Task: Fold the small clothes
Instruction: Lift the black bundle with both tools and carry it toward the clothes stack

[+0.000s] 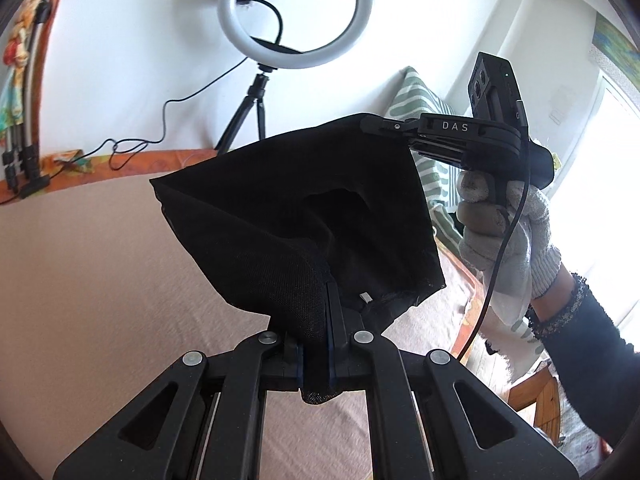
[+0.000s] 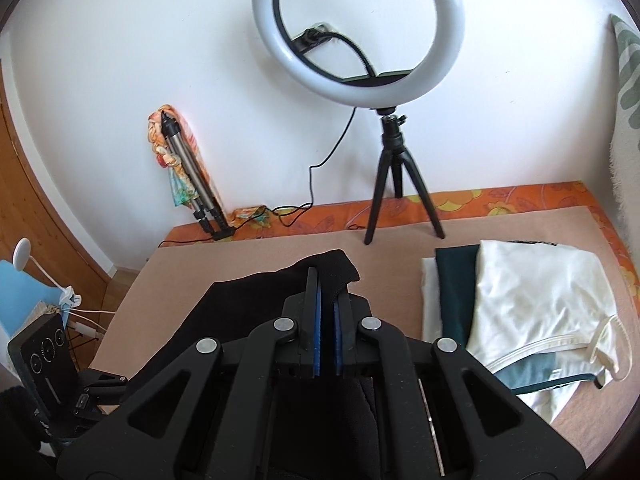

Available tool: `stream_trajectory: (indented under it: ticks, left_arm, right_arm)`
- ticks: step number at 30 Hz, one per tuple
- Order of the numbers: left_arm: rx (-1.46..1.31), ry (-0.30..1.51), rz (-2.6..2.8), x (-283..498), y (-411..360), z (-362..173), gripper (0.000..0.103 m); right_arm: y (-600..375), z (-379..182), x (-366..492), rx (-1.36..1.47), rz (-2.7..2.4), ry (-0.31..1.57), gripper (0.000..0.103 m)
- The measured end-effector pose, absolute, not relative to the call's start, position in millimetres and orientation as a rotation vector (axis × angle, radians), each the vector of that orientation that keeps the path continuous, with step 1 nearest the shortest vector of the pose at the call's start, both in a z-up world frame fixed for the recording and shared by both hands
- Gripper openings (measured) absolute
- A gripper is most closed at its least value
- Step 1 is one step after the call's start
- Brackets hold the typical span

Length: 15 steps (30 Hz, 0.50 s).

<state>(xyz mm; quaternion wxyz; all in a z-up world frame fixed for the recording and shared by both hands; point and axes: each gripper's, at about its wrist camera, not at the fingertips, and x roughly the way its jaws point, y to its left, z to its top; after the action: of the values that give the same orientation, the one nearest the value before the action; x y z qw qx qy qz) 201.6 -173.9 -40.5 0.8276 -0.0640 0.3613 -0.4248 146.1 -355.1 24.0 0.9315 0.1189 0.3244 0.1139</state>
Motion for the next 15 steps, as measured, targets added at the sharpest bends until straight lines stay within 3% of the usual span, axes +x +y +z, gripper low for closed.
stream_trajectory:
  ticks: [15]
  left_arm:
    - [-0.045, 0.665, -1.037, 237.9, -319.9, -20.1, 0.006]
  right_arm:
    - [-502.9, 58.1, 153.0, 0.22, -0.005, 0.581, 0.005]
